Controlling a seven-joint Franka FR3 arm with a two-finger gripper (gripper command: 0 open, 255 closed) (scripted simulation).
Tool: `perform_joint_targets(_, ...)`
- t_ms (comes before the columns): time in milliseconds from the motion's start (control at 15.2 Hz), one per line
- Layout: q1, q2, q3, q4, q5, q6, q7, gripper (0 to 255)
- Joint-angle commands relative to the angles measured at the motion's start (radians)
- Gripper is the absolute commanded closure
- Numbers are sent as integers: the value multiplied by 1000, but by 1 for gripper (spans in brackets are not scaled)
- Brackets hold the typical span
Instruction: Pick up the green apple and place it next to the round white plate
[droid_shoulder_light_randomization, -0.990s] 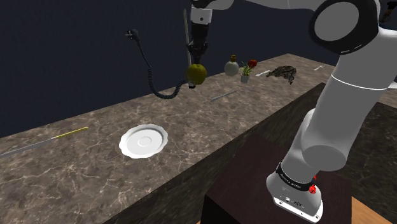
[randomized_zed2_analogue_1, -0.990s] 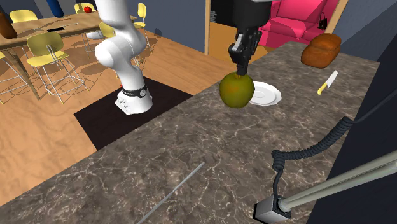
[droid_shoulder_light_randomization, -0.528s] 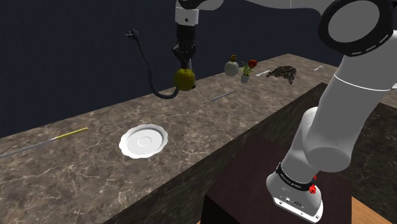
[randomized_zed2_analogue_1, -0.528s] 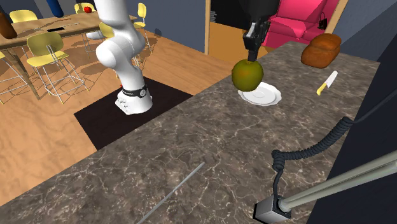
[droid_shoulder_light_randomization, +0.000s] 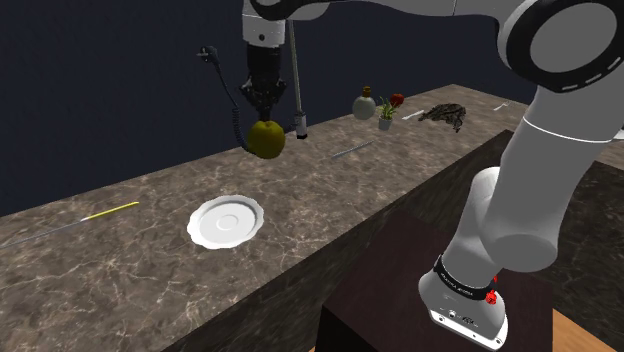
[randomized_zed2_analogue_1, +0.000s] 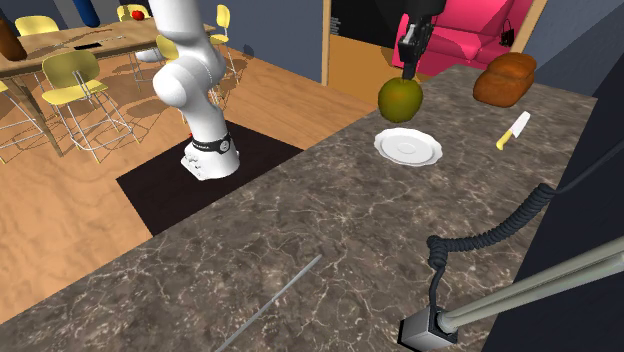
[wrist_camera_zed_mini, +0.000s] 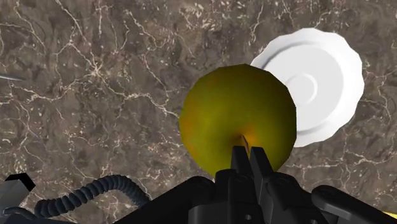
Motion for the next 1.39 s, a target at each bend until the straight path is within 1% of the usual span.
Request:
perform_joint_targets(0, 23, 14, 22, 25, -1, -8, 48, 255)
perform_joint_targets(396, 94, 82, 82, 111, -7, -18, 181, 255)
perform_joint_targets(726, 156, 168, 126, 224, -19, -41, 288, 255)
perform_joint_targets(1056, 222, 284, 162, 388, -37, -83, 390, 255)
perform_joint_targets(1320, 282, 410, 182, 576, -57, -143, 466, 255)
